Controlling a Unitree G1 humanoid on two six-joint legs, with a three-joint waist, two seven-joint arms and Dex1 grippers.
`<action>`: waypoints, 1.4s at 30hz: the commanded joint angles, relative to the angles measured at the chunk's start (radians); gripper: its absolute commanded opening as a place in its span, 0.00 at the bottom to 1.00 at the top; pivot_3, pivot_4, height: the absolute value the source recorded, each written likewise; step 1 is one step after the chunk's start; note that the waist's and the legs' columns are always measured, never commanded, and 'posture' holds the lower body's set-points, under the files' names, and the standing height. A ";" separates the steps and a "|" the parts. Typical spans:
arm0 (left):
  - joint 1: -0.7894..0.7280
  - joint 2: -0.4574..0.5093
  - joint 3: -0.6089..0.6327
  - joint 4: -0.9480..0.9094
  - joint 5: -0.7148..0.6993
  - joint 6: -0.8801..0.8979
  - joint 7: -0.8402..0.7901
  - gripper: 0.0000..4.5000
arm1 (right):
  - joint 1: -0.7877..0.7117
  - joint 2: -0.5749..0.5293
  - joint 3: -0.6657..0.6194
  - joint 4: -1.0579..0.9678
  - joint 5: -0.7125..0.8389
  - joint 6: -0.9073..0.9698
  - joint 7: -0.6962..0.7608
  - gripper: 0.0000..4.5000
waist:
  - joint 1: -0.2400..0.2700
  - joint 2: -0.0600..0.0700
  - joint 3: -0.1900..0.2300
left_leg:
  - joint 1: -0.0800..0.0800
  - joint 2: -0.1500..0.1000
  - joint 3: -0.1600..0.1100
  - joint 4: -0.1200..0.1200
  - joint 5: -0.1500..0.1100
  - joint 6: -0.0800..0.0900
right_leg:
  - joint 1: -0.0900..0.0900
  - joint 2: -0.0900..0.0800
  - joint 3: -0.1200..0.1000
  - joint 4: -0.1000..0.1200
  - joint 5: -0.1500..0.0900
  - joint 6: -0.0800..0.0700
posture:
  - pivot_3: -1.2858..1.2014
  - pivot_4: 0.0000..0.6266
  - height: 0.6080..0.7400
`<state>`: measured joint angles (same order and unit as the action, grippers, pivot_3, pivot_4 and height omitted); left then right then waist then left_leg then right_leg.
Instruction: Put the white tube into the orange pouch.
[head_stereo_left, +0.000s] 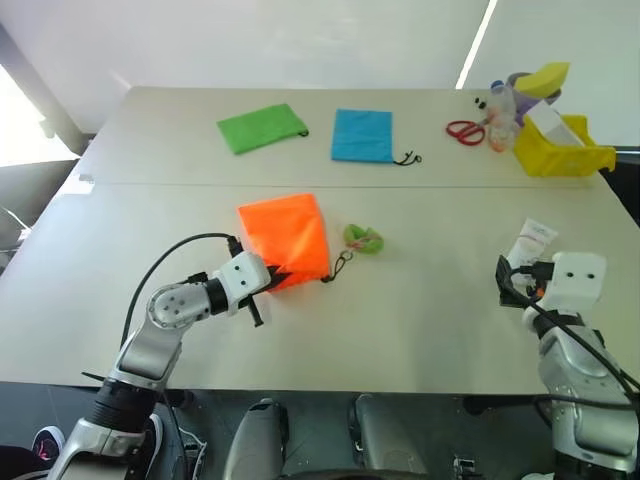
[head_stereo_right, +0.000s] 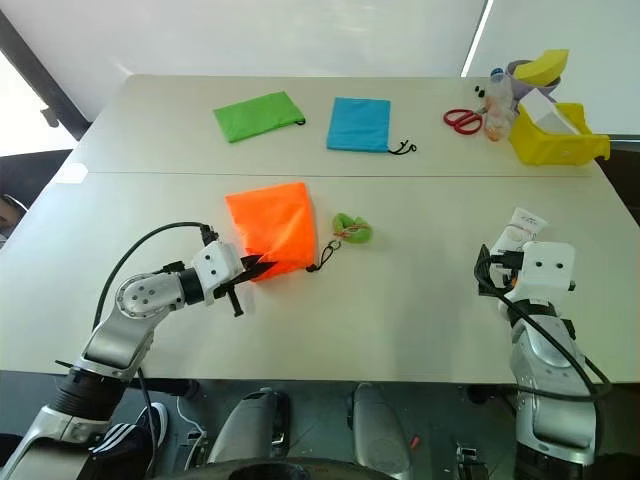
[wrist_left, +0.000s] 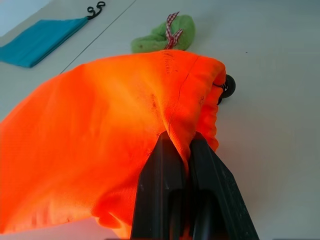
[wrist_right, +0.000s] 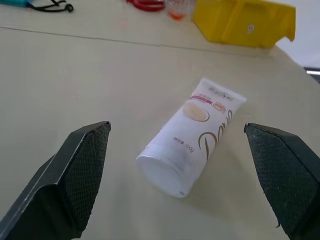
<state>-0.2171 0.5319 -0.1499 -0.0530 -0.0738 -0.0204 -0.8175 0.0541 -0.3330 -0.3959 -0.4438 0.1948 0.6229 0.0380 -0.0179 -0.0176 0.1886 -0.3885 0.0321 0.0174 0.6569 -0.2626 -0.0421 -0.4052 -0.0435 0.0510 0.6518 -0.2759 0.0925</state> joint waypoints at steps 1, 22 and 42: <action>-0.004 -0.003 0.004 -0.009 -0.003 -0.023 0.001 0.02 | -0.107 -0.008 -0.083 0.019 0.068 0.171 -0.034 1.00 | 0.000 0.000 0.000 | 0.000 0.000 0.000 0.000 0.000 0.000 | 0.000 0.000 0.000 0.000 0.000 0.000 | 0.52 0.24 1.00; 0.027 -0.025 -0.003 -0.037 0.008 -0.025 0.031 0.02 | -0.467 -0.177 -0.160 0.291 0.095 0.733 -0.009 1.00 | -0.001 0.000 0.000 | -0.003 0.000 0.001 -0.005 0.000 0.000 | -0.004 0.000 0.001 -0.002 0.002 0.005 | 0.52 0.24 1.00; -0.010 -0.025 -0.002 -0.120 -0.002 0.085 0.037 0.00 | -0.355 -0.250 -0.033 0.279 0.096 0.519 0.168 0.12 | -0.005 -0.006 -0.004 | -0.002 0.000 0.002 -0.005 0.000 0.000 | -0.003 0.000 0.001 -0.005 0.002 0.005 | 0.52 0.24 1.00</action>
<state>-0.2124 0.5063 -0.1562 -0.1313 -0.0657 0.0620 -0.7840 -0.3092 -0.5744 -0.4322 -0.1516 0.2796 1.1486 0.1889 -0.0234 -0.0239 0.1850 -0.3907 0.0322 0.0193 0.6516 -0.2626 -0.0419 -0.4085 -0.0431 0.0524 0.6472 -0.2735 0.0971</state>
